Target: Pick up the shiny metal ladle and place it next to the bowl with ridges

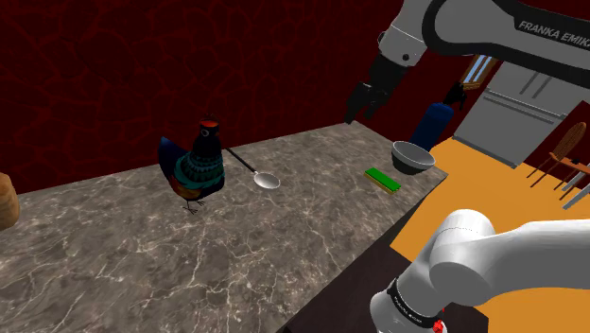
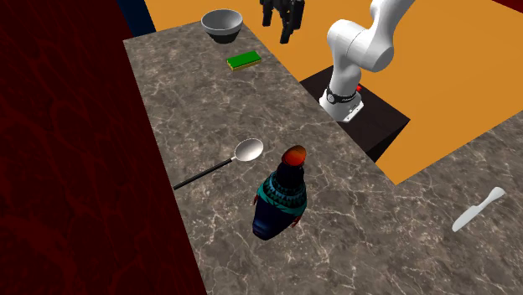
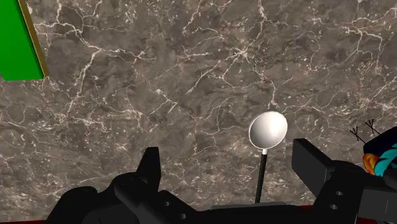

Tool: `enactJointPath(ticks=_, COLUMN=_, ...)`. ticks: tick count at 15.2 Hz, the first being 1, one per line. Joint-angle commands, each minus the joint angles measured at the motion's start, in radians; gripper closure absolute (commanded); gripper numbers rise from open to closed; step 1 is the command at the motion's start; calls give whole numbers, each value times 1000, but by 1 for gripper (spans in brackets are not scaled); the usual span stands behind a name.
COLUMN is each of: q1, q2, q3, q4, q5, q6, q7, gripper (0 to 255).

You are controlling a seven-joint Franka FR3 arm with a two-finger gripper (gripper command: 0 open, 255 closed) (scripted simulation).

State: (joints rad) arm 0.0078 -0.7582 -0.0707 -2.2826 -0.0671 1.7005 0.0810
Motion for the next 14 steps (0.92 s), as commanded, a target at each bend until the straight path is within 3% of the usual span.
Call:
enactJointPath(ticks=1, q1=0, q2=0, q3=0, q4=0, q5=0, q6=0, q7=0, gripper=0)
enactJointPath(ticks=14, q1=43, q2=381, q3=14, q4=-3, q5=67, q6=359, q7=48, gripper=0)
